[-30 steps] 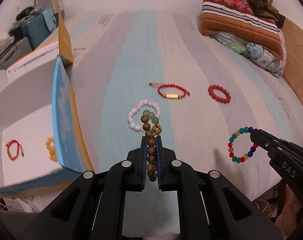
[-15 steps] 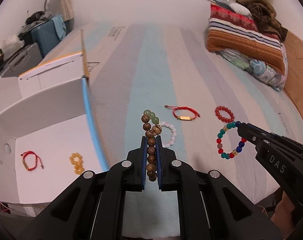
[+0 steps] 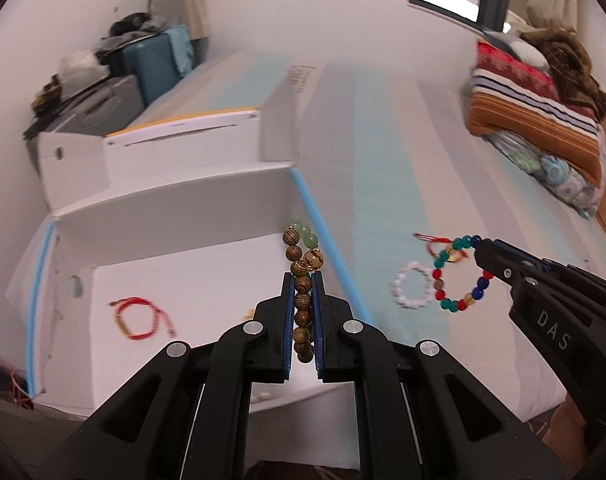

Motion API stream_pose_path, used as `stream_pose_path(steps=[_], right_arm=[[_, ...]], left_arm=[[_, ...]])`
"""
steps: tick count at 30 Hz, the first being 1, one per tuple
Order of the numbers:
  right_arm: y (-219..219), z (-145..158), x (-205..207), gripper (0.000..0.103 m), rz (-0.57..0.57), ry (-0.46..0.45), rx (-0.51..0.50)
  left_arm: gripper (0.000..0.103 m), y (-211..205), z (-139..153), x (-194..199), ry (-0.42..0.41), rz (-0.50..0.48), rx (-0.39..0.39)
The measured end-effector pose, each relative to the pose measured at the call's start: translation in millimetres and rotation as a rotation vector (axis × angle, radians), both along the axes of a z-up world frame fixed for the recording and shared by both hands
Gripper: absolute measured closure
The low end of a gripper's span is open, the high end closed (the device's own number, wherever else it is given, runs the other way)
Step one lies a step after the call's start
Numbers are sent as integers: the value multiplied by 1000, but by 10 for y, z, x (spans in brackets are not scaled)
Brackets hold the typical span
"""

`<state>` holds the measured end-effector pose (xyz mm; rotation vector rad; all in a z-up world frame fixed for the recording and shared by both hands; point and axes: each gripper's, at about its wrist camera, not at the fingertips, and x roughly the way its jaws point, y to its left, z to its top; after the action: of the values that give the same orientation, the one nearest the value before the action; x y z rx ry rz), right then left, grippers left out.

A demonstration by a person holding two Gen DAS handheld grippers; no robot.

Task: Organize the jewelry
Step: 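Lift both held bracelets and carry them over the white box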

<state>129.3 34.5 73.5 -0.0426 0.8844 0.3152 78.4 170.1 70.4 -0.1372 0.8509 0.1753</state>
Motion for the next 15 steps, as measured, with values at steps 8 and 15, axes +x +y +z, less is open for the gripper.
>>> stream_pose_path(steps=[8,15], right_arm=[[512,-3,-102,94,73,-6,-7],[934,-66,-187,94,139,-2,-15]], left_arm=[[95,624,-32,-187,17,107,10],[96,1019,-112,-323,40,173,14]])
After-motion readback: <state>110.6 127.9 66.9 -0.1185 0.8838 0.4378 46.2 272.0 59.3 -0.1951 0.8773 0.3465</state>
